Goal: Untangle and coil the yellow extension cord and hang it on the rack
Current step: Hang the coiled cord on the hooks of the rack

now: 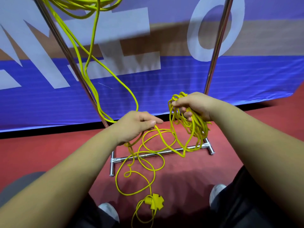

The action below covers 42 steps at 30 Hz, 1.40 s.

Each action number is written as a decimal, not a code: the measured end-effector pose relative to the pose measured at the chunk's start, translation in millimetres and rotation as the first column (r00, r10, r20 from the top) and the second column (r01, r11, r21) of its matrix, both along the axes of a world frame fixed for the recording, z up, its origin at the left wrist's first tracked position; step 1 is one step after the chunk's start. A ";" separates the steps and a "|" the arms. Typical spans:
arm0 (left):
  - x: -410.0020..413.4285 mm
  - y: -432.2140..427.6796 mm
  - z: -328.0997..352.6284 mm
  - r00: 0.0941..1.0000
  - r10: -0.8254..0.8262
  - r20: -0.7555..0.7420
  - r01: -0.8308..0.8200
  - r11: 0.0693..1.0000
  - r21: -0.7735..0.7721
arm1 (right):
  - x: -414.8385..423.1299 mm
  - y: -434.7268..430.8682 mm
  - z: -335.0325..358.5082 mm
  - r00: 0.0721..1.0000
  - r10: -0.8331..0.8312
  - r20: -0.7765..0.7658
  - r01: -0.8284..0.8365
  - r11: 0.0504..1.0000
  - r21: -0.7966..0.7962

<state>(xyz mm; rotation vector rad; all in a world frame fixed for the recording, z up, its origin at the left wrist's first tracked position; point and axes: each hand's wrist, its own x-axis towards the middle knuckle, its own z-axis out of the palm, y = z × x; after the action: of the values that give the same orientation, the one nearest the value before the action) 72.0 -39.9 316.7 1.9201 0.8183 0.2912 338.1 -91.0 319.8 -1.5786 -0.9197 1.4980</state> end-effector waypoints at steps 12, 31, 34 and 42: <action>23.0 17.2 2.4 0.829 0.407 0.384 -0.434 0.901 -0.016 | -52.7 -5.9 1.9 0.973 0.183 -0.138 -0.172 0.981 0.087; 4.0 58.4 -52.8 0.828 0.123 -0.548 0.152 0.890 0.431 | 4.1 -2.7 8.2 0.922 -0.381 -0.066 0.385 0.891 0.241; 21.4 50.3 -23.9 0.923 0.274 -0.270 -0.071 0.811 0.581 | -5.7 -6.4 7.0 0.958 -0.280 -0.061 0.286 0.929 0.234; 61.7 30.5 56.7 0.843 0.450 0.296 -0.503 0.853 0.136 | -28.0 -11.3 1.3 0.972 -0.176 0.152 0.134 0.958 0.253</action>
<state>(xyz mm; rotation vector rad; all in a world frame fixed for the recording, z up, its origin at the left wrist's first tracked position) 133.7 -9.4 373.3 1.7886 1.1222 0.9470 310.1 -102.3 321.1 -1.5787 -1.0088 1.1076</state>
